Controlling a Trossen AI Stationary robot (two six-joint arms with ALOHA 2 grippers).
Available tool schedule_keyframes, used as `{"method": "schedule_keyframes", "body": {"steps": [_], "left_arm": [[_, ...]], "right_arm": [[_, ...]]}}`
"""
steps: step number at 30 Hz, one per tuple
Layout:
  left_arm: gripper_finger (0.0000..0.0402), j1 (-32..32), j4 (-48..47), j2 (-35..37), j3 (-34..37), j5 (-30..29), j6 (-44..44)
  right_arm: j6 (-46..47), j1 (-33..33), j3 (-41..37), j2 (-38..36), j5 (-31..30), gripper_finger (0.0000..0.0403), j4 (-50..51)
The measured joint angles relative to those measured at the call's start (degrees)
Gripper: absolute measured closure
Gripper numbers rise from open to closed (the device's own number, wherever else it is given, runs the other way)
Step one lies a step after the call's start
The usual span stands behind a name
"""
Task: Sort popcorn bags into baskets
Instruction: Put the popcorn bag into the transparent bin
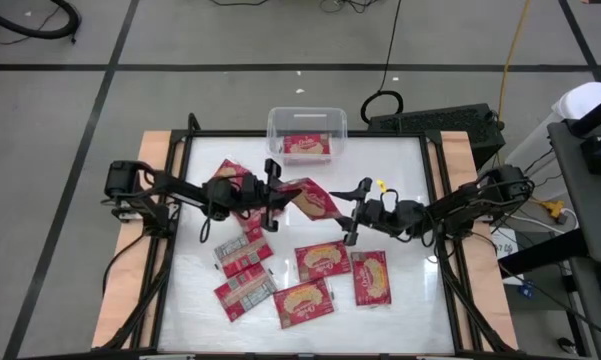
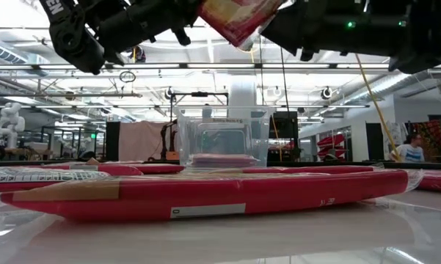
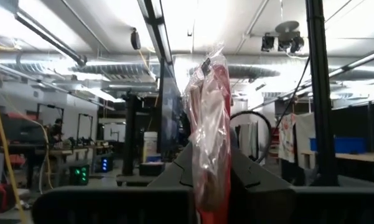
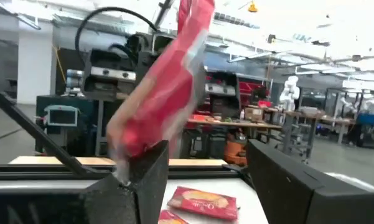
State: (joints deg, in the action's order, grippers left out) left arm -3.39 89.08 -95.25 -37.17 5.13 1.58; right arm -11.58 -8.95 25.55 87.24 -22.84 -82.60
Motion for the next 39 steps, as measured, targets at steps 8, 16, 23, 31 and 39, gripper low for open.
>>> {"method": "schedule_keyframes", "body": {"steps": [8, 16, 23, 31, 39], "left_arm": [[0.0376, -3.85, 0.51, 2.96, 0.11, 1.20, -0.68], [0.0376, -4.37, -4.09, 2.83, 0.11, 3.17, 1.20], [0.0376, -4.13, -2.81, 2.79, 0.11, 3.46, 1.21], [0.0376, -5.58, -2.12, 2.76, 0.11, 3.85, 2.13], [0.0375, -5.34, -2.16, 2.76, 0.11, 4.15, 1.97]], "right_arm": [[3.09, -0.01, -0.50, -0.02, 0.50, 0.0195, 0.63], [1.96, 0.74, -0.54, 0.00, 0.65, 0.0195, -1.60], [3.05, 1.02, -0.54, 0.00, 0.63, 0.0195, 0.58], [6.62, 3.76, -0.54, 0.00, 0.25, 0.0195, 2.62], [6.64, 5.31, -0.56, 0.00, 0.41, 0.0195, 0.59]]}}
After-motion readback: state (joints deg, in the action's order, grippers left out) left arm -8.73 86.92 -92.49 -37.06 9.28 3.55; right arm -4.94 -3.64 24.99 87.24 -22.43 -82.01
